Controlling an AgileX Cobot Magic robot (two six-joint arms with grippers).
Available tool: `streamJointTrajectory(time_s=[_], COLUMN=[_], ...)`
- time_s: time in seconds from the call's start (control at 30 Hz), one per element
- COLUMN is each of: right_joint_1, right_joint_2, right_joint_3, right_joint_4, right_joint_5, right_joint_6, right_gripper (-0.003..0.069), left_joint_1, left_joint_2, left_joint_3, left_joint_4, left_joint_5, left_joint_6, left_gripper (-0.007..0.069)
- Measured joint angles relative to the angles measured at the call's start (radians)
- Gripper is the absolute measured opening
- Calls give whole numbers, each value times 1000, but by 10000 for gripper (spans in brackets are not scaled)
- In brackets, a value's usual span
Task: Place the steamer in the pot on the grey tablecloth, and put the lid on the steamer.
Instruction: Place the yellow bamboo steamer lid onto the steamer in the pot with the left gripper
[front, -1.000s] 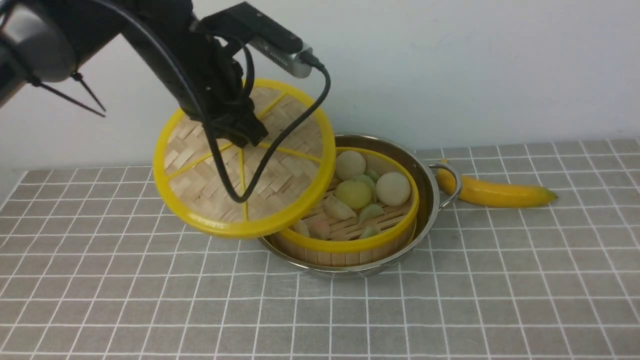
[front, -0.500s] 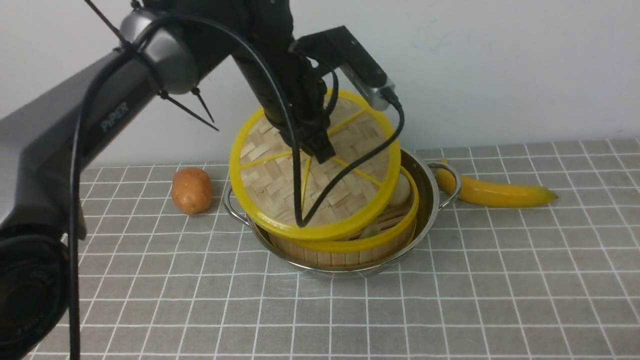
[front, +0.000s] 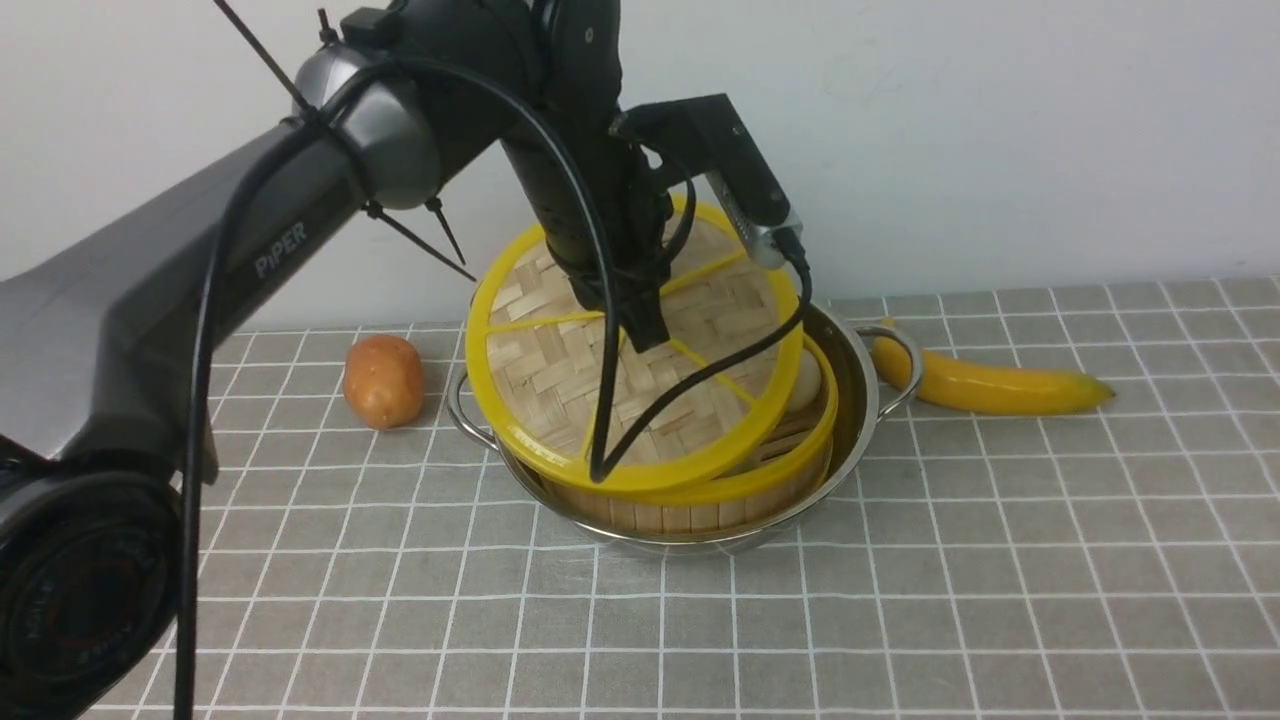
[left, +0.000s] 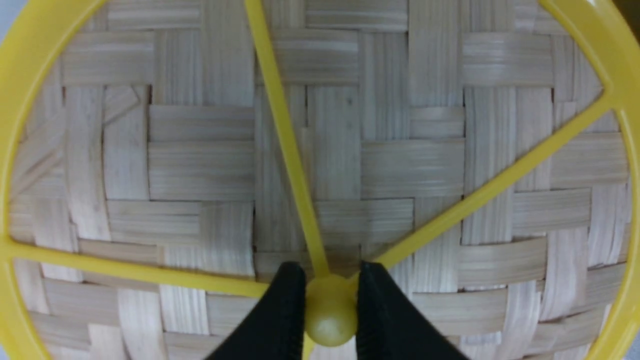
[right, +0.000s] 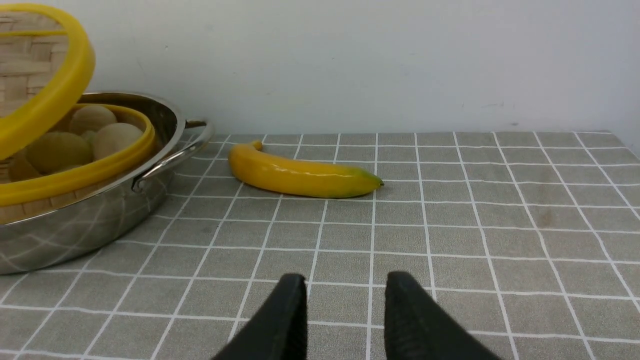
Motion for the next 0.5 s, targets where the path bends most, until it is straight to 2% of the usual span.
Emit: streamJointTrajectory(time_s=[0.5], right_joint_1=[0], right_joint_2=[0], right_joint_3=[0], right_joint_4=[-1], right_joint_5=[0], right_joint_6=[0], right_gripper=[243], left_joint_1=[-9], left_joint_2=[0], left_joint_3=[0], left_joint_4=[-29], left_joint_5=[-74], left_joint_6=[76], left_gripper=[123])
